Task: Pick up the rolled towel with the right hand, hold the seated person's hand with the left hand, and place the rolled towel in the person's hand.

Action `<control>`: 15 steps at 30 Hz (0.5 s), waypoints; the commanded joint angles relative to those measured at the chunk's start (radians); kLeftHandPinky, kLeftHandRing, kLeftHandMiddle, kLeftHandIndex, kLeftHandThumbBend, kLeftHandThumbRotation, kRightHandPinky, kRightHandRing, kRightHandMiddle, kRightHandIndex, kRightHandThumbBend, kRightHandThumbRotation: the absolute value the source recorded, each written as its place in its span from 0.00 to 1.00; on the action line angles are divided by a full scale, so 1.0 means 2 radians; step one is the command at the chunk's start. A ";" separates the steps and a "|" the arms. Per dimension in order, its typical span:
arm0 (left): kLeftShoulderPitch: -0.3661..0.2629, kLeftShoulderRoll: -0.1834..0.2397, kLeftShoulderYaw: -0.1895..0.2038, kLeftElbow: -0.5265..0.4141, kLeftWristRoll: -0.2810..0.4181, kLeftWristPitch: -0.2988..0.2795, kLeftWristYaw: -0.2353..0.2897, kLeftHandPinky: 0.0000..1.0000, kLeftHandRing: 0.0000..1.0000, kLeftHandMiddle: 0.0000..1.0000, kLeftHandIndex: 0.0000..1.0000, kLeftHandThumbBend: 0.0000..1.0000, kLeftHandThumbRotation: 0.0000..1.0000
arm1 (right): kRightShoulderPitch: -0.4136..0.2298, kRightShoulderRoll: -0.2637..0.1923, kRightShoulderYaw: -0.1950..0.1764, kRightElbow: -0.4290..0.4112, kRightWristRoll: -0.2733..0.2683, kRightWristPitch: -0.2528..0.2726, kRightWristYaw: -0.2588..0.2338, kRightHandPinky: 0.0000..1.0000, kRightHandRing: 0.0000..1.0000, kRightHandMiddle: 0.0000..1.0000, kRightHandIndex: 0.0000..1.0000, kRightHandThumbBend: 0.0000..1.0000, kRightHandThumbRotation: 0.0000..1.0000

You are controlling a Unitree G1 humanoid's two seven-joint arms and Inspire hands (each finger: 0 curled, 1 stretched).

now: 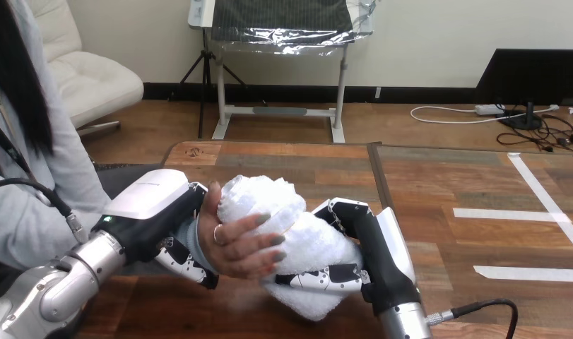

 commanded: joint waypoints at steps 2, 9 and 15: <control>-0.021 -0.015 0.007 -0.009 -0.007 -0.013 0.010 0.23 0.28 0.34 0.33 0.96 0.07 | -0.021 0.016 0.007 -0.031 0.004 -0.024 -0.009 0.21 0.27 0.36 0.34 0.75 0.00; -0.023 -0.019 0.006 -0.004 -0.007 -0.012 0.009 0.23 0.28 0.34 0.33 0.96 0.07 | -0.015 0.022 0.009 -0.040 0.005 -0.030 -0.012 0.21 0.27 0.36 0.34 0.72 0.00; -0.024 -0.022 0.005 -0.003 -0.005 -0.011 0.009 0.23 0.28 0.34 0.34 0.96 0.06 | -0.012 0.025 0.009 -0.046 0.008 -0.036 -0.012 0.21 0.27 0.35 0.34 0.71 0.00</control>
